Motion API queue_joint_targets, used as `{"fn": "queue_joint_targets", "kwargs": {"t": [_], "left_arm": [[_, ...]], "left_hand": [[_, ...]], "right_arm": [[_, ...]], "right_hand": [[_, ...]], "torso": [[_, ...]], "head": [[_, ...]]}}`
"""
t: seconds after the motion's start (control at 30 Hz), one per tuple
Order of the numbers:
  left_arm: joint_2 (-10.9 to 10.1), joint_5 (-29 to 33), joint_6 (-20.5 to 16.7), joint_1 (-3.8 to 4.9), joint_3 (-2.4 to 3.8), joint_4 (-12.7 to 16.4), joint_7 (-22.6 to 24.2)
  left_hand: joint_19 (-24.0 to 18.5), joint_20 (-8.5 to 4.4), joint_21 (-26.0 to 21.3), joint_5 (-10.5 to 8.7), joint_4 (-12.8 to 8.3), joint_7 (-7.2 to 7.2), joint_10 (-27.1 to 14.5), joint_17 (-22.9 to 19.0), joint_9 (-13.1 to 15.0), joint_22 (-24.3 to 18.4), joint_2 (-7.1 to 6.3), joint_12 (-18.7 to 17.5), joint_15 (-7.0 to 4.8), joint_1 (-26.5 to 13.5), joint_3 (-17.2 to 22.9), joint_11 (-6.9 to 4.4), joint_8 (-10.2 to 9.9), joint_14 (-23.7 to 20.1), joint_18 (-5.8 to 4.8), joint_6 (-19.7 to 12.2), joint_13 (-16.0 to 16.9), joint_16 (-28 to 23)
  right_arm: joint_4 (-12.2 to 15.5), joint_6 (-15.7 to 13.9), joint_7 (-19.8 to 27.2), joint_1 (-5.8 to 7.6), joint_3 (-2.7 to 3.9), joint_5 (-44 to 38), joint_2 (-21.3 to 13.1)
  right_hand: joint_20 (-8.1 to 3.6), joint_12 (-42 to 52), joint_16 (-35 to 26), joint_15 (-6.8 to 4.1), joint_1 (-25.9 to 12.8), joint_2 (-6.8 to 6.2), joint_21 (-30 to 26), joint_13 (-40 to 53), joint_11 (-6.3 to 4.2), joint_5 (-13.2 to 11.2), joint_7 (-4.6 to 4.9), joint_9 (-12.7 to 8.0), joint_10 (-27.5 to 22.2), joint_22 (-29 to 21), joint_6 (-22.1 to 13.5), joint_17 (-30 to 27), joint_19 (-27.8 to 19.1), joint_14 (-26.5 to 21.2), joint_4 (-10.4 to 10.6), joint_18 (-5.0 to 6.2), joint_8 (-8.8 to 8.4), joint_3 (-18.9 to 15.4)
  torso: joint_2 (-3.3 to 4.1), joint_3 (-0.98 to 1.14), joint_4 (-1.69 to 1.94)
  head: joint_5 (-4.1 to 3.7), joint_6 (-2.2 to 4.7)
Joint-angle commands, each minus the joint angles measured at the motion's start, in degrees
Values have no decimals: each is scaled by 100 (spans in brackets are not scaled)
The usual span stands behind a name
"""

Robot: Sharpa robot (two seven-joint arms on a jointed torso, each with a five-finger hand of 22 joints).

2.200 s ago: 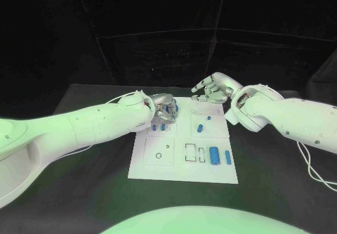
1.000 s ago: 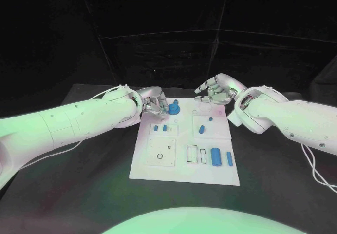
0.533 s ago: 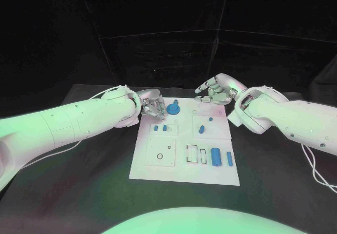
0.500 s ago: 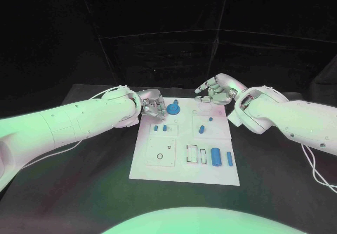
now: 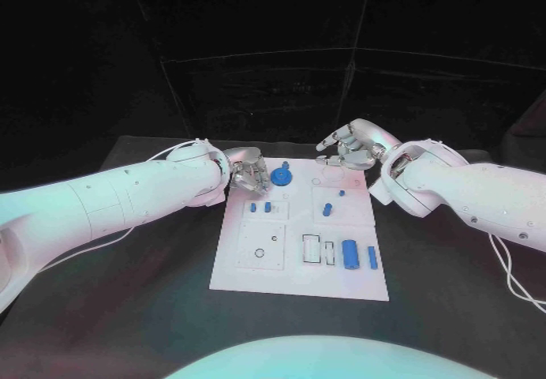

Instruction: Assemble the parts on the task board

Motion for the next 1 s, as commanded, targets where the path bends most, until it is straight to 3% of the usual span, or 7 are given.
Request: {"fn": "queue_joint_targets", "kwargs": {"t": [0.03, 0.17, 0.4, 0.47, 0.6, 0.73, 1.0], "left_arm": [[12, 11, 126, 7, 1, -9, -27], [25, 11, 173, 6, -2, -14, -16], [56, 11, 217, 4, -6, -55, -15], [70, 11, 218, 2, -7, -79, -14], [98, 11, 224, -8, -8, -113, -9], [117, 11, 237, -20, -11, -125, -5], [148, 12, 261, -31, -40, -131, -20]], "left_hand": [[17, 4, 2, 9, -15, -3, 50, 7, -8, -4, 31, -22, -22, -31, 34, -7, -20, 44, -70, 26, 8, 3], [17, 4, 2, 9, -15, -3, 50, 6, -8, -4, 31, -22, -22, -31, 34, -7, -20, 44, -70, 27, 8, 2], [14, 4, -1, 9, -15, -4, 54, -13, -8, -7, 29, -27, -22, -40, 33, -7, -24, 41, -69, 29, 7, -6], [12, 5, 0, 7, -3, -7, 67, -23, -8, -2, 12, -39, -22, -87, 11, -8, -32, 38, -69, 40, 4, -7], [6, 5, -7, 8, 11, -13, 81, -30, -9, -5, -17, -59, -23, -146, -26, -11, -47, 38, -68, 49, -2, -5], [3, 4, -10, 8, 11, -15, 84, -36, -10, -8, -24, -65, -24, -156, -34, -12, -52, 37, -66, 49, -4, -6], [3, 4, -7, 8, 9, -17, 87, -34, -11, -1, -38, -78, -26, -172, -49, -13, -62, 37, -67, 48, -7, -2]], "right_arm": [[5, -61, 57, 11, 3, 12, 3], [1, -77, 63, 11, 3, 21, 7], [-3, -132, 125, 11, 3, 92, 11], [-4, -212, 184, 11, 3, 129, 10], [-6, -394, 321, 11, 3, 241, 8], [-18, -481, 433, 11, 3, 457, 4], [-34, -478, 564, 12, 3, 758, 6]], "right_hand": [[10, -32, -37, -40, -11, 62, -20, -10, -1, 21, 19, -6, -42, -9, -19, 144, -38, 272, 3, 56, 31, 2], [10, -113, -72, -40, -8, 59, -58, -85, -1, 23, 19, -7, -96, -81, -23, 95, -76, 259, 1, 71, 31, 3], [9, -1281, -757, -47, 31, 38, -648, -1134, -4, 33, 26, -10, -792, -1015, -94, -699, -582, 2, 21, 249, 56, 44], [9, -2233, -1534, -36, 68, 28, -1326, -1967, 10, 48, 26, -10, -1345, -2005, -148, -1514, -1123, -298, 51, 425, 73, 94], [40, -3046, -3687, 7, 154, 9, -2797, -2689, 57, 81, 74, -6, -1454, -3792, -203, -3469, -2012, -1041, 150, 700, 121, 261], [154, -3979, -4976, 124, 234, -174, -3752, -3675, 166, 172, 171, -9, -1384, -4445, -275, -4140, -2043, -1123, 265, 712, 146, 500], [409, -5012, -6623, 420, 227, -300, -5064, -4926, 436, 287, 364, -13, -1667, -5315, -303, -5193, -2221, -1548, 388, 686, 162, 805]], "torso": [[-1, -1, 0], [1, -1, 2], [-1, 3, -5], [-2, 0, 0], [-1, -1, 1], [-4, 0, 1], [2, 3, 0]], "head": [[-10, -3], [-11, -6], [-10, -10], [-9, -12], [-11, -10], [-9, -11], [-7, -21]]}}
